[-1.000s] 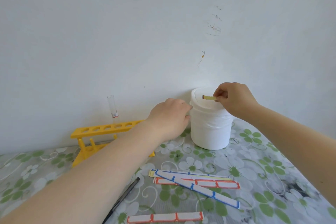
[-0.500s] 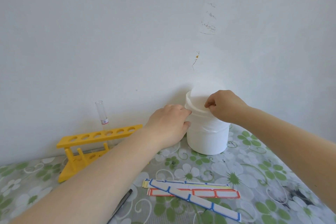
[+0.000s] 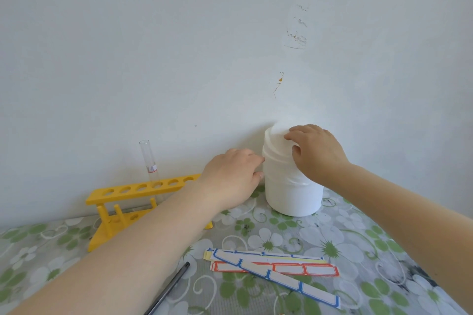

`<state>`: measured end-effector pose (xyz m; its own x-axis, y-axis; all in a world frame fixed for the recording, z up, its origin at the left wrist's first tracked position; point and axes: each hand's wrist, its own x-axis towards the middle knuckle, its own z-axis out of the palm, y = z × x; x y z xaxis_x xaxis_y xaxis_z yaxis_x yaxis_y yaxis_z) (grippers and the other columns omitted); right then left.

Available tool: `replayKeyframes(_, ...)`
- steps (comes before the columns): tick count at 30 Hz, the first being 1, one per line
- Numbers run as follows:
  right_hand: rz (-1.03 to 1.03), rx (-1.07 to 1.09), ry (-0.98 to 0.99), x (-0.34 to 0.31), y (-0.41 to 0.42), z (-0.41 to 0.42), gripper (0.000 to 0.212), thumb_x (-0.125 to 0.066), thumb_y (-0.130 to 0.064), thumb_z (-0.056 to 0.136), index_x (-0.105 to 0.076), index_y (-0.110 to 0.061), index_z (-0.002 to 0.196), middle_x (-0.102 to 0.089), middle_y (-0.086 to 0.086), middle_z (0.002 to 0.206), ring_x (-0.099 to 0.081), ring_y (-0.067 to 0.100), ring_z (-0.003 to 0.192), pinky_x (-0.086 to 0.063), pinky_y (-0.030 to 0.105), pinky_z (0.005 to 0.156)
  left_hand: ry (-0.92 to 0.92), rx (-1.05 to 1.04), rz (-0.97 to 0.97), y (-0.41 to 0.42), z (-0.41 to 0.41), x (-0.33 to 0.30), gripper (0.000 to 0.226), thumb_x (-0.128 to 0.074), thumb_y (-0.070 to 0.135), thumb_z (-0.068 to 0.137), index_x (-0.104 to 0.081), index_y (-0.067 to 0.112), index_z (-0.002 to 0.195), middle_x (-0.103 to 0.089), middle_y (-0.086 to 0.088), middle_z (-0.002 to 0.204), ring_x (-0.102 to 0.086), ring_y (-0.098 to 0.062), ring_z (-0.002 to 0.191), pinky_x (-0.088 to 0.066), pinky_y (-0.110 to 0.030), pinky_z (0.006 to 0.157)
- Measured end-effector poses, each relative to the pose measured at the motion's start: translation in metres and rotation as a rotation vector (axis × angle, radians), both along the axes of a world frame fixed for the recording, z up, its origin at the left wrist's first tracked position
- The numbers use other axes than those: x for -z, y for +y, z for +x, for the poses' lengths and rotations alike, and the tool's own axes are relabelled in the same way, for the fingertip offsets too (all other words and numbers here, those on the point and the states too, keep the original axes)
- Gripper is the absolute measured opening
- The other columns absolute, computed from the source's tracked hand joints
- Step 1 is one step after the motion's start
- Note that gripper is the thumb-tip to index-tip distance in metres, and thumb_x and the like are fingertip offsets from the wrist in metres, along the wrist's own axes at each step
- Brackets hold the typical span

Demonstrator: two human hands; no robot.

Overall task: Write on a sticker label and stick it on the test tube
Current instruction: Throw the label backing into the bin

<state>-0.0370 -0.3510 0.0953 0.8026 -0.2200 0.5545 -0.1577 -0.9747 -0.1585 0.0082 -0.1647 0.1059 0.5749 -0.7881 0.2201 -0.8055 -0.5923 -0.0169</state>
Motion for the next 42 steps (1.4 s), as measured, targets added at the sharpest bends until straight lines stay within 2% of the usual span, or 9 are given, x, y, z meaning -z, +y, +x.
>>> replayKeyframes(3, -0.013, 0.033, 0.056, 0.0, 0.006, -0.001, 0.034, -0.036, -0.023, 0.093, -0.054, -0.014, 0.122, -0.054, 0.004, 0.132, -0.041, 0.025, 0.125, -0.028, 0.034, 0.103, -0.009, -0.014, 0.005, 0.006, -0.002, 0.0, 0.037, -0.035, 0.031, 0.095, -0.051, 0.013, 0.123, -0.054, -0.004, 0.123, -0.045, -0.026, 0.117, -0.043, -0.043, 0.092)
replayKeyframes(9, -0.023, 0.053, 0.196, -0.002, 0.018, -0.007, 0.049, -0.035, -0.046, 0.092, -0.044, -0.017, 0.13, -0.033, 0.006, 0.149, -0.024, 0.025, 0.138, -0.02, 0.037, 0.11, 0.0, -0.041, 0.006, 0.019, -0.006, 0.002, 0.039, -0.035, 0.031, 0.096, -0.047, 0.016, 0.129, -0.051, -0.004, 0.13, -0.042, -0.026, 0.122, -0.041, -0.043, 0.096)
replayKeyframes(12, -0.031, 0.045, 0.197, -0.002, 0.025, -0.01, 0.05, -0.037, -0.046, 0.092, -0.042, -0.016, 0.132, -0.03, 0.007, 0.151, -0.022, 0.025, 0.139, -0.019, 0.038, 0.111, -0.003, -0.047, 0.004, 0.027, -0.008, 0.003, 0.04, -0.035, 0.031, 0.096, -0.046, 0.018, 0.132, -0.05, -0.004, 0.133, -0.042, -0.026, 0.124, -0.041, -0.043, 0.097)
replayKeyframes(16, -0.05, 0.012, 0.148, -0.002, 0.041, -0.016, 0.045, -0.043, -0.041, 0.091, -0.047, -0.014, 0.127, -0.044, 0.008, 0.137, -0.032, 0.027, 0.131, -0.025, 0.038, 0.106, 0.016, -0.065, -0.009, 0.043, -0.01, 0.005, 0.04, -0.036, 0.032, 0.095, -0.048, 0.02, 0.131, -0.051, -0.005, 0.131, -0.045, -0.027, 0.122, -0.042, -0.044, 0.095)
replayKeyframes(23, -0.048, -0.107, 0.172, 0.004, 0.075, -0.026, 0.032, -0.052, -0.032, 0.086, -0.057, -0.016, 0.114, -0.057, 0.007, 0.119, -0.046, 0.027, 0.115, -0.036, 0.036, 0.096, 0.075, -0.138, 0.027, 0.081, -0.019, 0.014, 0.029, -0.042, 0.037, 0.091, -0.064, 0.025, 0.107, -0.062, 0.003, 0.107, -0.056, -0.02, 0.103, -0.049, -0.038, 0.083)
replayKeyframes(27, 0.094, -0.249, 0.431, 0.015, 0.103, -0.04, 0.017, -0.063, -0.029, 0.078, -0.068, -0.015, 0.087, -0.071, 0.004, 0.094, -0.064, 0.023, 0.089, -0.053, 0.037, 0.08, 0.165, -0.246, 0.12, 0.106, -0.027, 0.027, 0.024, -0.052, 0.038, 0.086, -0.064, 0.026, 0.102, -0.063, 0.005, 0.105, -0.058, -0.018, 0.098, -0.048, -0.033, 0.081)
replayKeyframes(32, 0.083, -0.383, 0.805, 0.032, 0.14, -0.058, 0.024, -0.07, -0.034, 0.074, -0.07, -0.013, 0.084, -0.073, 0.005, 0.093, -0.061, 0.016, 0.073, -0.05, 0.024, 0.063, 0.25, -0.347, 0.235, 0.127, -0.038, 0.043, 0.029, -0.059, 0.04, 0.082, -0.063, 0.024, 0.106, -0.061, 0.004, 0.108, -0.056, -0.017, 0.097, -0.048, -0.031, 0.076)
replayKeyframes(35, 0.095, -0.397, 0.849, 0.042, 0.155, -0.062, 0.028, -0.071, -0.035, 0.071, -0.07, -0.013, 0.088, -0.071, 0.006, 0.095, -0.063, 0.019, 0.082, -0.053, 0.033, 0.075, 0.275, -0.39, 0.285, 0.135, -0.043, 0.05, 0.033, -0.059, 0.038, 0.081, -0.059, 0.022, 0.11, -0.059, 0.002, 0.11, -0.055, -0.019, 0.095, -0.046, -0.03, 0.074)
replayKeyframes(42, 0.019, -0.43, 0.893, 0.059, 0.169, -0.064, 0.032, -0.07, -0.034, 0.069, -0.069, -0.009, 0.089, -0.071, 0.009, 0.096, -0.063, 0.022, 0.081, -0.053, 0.034, 0.071, 0.29, -0.416, 0.281, 0.145, -0.05, 0.059, 0.034, -0.058, 0.035, 0.078, -0.056, 0.019, 0.108, -0.059, 0.001, 0.101, -0.057, -0.02, 0.093, -0.044, -0.03, 0.068)
